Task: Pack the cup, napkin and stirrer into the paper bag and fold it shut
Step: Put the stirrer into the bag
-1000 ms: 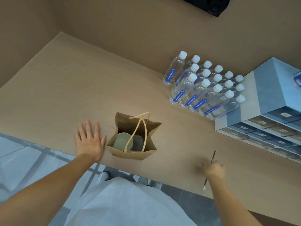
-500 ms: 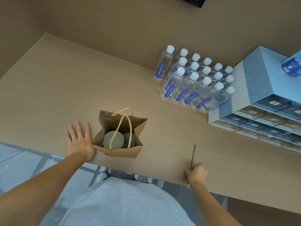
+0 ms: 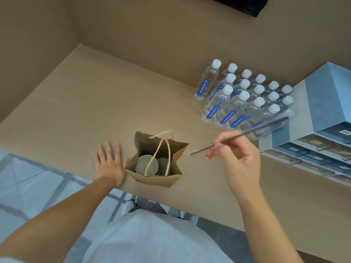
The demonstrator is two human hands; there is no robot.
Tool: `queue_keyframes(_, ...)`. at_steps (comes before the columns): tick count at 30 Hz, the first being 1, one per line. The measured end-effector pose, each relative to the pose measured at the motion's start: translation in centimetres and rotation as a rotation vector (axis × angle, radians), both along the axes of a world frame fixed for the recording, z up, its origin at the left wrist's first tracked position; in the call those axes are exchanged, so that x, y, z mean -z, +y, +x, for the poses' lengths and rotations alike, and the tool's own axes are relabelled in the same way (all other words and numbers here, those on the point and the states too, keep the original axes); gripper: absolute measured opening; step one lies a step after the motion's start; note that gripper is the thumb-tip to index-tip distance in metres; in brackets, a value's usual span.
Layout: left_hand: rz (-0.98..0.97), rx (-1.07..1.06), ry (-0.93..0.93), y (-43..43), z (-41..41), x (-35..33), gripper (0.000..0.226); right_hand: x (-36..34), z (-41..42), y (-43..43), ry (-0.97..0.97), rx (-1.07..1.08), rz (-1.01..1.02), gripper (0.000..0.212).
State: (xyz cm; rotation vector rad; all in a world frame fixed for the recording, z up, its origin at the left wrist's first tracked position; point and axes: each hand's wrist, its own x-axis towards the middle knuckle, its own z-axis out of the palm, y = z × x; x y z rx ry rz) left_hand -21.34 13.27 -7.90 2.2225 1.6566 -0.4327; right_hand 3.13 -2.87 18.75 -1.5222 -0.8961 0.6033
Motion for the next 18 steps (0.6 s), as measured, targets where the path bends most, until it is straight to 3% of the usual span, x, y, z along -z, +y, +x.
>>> queue_keyframes(8, 0.002, 0.019, -0.021, -0.1, -0.1, -0.5, 0.075, 1.1, -2.4, 3.7, -0.4, -0.087, -0.113, 0.009)
queue_keyframes(14, 0.005, 0.016, -0.021, -0.1, -0.2, -0.3, 0.073, -0.3, -2.7, 3.9, -0.338, -0.108, -0.008, 0.009)
queue_keyframes(18, 0.01, 0.013, -0.03, -0.1, -0.2, -0.3, 0.075, 0.7, -2.7, 4.7, -0.388, -0.128, -0.114, 0.008)
